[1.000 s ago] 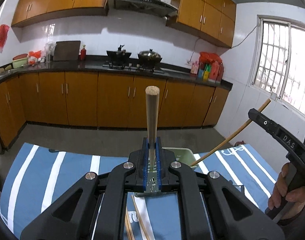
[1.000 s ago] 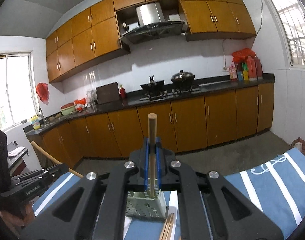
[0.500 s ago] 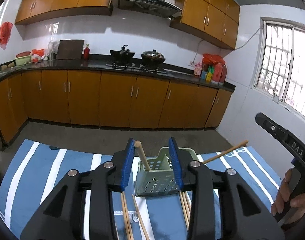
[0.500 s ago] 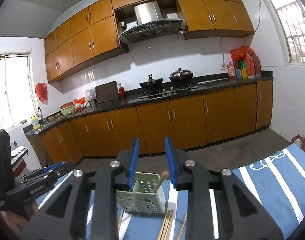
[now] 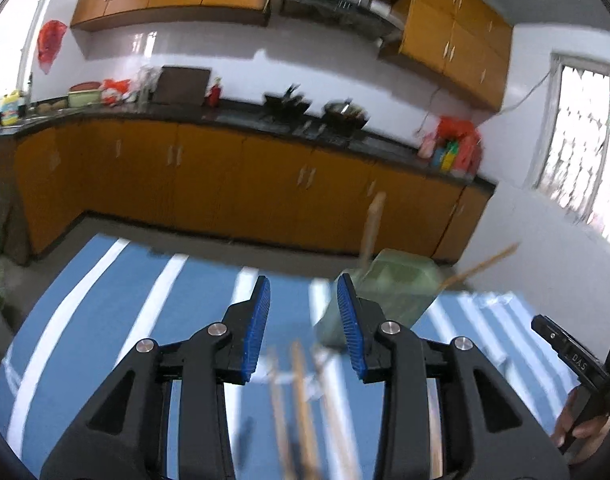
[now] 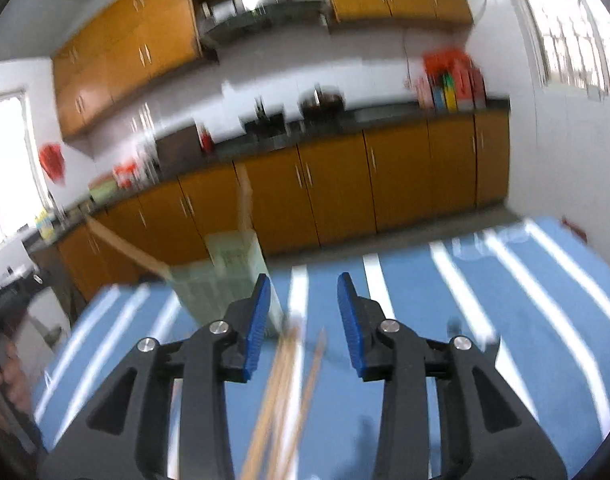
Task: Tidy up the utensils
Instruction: 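Grasp another chopstick with the left tool while the right tool grasps another chopstick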
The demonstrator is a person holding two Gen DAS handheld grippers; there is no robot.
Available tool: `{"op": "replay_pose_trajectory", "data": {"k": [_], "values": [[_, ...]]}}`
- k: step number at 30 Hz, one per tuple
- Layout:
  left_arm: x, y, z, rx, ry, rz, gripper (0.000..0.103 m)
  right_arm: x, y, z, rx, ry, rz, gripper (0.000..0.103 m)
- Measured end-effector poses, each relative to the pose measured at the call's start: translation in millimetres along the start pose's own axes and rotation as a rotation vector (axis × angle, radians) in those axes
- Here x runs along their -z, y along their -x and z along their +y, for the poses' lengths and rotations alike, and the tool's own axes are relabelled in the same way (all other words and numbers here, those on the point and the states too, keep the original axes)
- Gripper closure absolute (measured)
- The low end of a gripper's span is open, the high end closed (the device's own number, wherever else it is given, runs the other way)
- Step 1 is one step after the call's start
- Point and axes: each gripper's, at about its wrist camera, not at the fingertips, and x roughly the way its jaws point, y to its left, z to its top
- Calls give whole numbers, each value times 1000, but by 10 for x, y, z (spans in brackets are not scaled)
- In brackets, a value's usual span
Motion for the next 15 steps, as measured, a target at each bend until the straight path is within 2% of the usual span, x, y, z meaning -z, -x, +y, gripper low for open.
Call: {"op": "replay_pose_trajectory", "data": {"k": [1, 3, 6, 10, 15], "values": [[81, -29, 30, -18, -11, 24, 67, 158, -105, -30, 3, -8, 59, 69], [281, -89, 84, -40, -25, 77, 67, 391, -248, -66, -14, -29, 150, 79], [561, -173, 137, -59, -35, 148, 67, 704, -424, -57, -33, -52, 259, 82], [878, -246, 183, -63, -18, 226, 67, 950, -545, 55, -49, -51, 324, 82], [1161, -282, 226, -56, 9, 291, 67, 1004, -649, 205, -30, 1, 361, 83]]}}
